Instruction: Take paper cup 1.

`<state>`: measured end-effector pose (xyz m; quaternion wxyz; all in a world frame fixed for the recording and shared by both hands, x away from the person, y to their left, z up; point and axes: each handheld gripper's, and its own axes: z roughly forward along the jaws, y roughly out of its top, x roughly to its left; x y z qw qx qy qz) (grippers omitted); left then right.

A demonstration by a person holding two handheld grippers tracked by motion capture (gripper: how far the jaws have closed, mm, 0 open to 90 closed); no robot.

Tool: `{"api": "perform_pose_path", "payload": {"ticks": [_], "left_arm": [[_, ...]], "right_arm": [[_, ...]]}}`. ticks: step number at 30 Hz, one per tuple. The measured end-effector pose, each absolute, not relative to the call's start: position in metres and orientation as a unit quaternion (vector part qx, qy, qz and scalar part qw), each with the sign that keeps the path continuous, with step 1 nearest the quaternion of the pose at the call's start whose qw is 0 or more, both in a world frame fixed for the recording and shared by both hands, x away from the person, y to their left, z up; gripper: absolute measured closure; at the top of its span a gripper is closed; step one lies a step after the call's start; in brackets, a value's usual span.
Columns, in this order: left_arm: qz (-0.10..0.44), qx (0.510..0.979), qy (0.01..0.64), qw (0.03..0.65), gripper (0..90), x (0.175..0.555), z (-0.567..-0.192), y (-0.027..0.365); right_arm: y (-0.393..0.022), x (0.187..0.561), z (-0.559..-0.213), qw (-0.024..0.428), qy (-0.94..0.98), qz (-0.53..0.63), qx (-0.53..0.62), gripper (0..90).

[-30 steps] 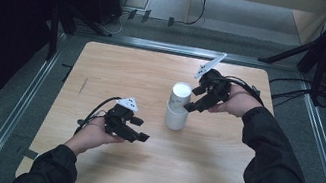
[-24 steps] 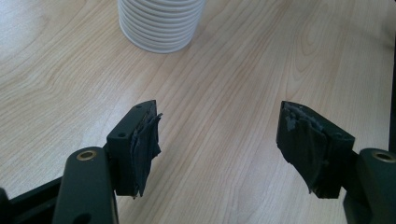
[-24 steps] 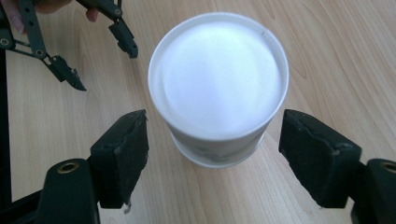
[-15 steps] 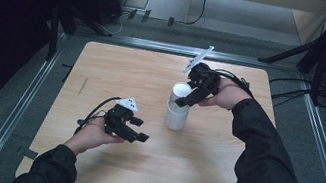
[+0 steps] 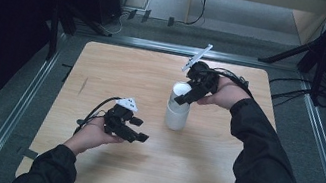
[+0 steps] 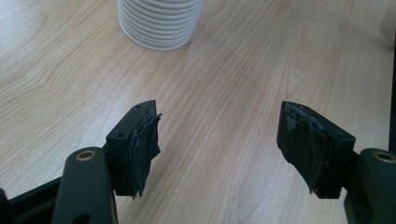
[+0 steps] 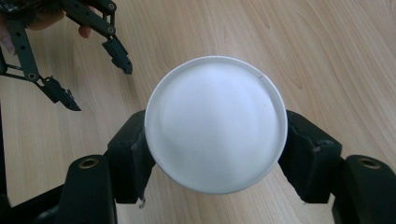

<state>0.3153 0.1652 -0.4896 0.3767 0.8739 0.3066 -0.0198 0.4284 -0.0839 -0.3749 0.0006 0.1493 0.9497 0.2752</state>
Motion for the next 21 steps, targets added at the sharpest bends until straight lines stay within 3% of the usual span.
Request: {"api": "perform_pose_path", "payload": {"ticks": [21], "left_arm": [[-0.019, 0.872, 0.307, 0.381, 29.2, 0.316, -0.489, 0.168]], "right_arm": [[-0.088, 0.425, -0.342, 0.0, 0.946, 0.286, 0.153, 34.2]]}}
